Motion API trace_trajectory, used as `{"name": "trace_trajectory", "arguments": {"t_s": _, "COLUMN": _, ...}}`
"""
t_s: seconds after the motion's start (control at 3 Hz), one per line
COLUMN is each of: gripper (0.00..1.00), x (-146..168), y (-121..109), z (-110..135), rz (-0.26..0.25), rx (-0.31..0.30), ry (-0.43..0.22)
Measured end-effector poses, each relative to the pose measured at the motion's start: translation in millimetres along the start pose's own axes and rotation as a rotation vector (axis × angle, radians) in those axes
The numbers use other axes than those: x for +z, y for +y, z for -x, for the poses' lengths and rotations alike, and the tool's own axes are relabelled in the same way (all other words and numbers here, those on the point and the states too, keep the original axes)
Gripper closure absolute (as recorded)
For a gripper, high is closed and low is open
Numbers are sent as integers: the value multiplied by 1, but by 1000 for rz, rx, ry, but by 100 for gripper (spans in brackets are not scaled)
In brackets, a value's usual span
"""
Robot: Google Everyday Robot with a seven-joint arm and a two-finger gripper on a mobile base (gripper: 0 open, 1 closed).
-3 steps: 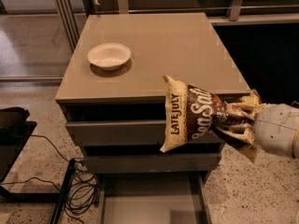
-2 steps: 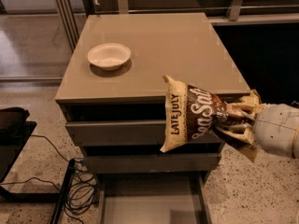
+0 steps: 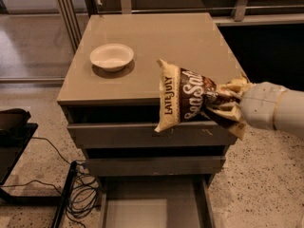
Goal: Pick brown chip bag from bottom drawer and place on counter
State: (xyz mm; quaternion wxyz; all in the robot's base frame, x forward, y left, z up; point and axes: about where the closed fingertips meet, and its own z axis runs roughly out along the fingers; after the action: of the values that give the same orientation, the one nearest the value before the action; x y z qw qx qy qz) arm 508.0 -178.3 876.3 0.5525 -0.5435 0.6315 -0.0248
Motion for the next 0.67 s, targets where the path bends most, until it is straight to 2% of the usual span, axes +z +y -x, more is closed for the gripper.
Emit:
{"name": "trace_trajectory", "arguments": {"t_s": 0.33, "gripper": 100, "x": 44, "y": -37, "z": 8, "rz": 7, "rx": 62, "ry": -51}}
{"name": "trace_trajectory", "arguments": {"t_s": 0.67, "gripper": 100, "x": 87, "y": -62, "z": 17, "rz": 27, "rx": 147, "ry": -104}}
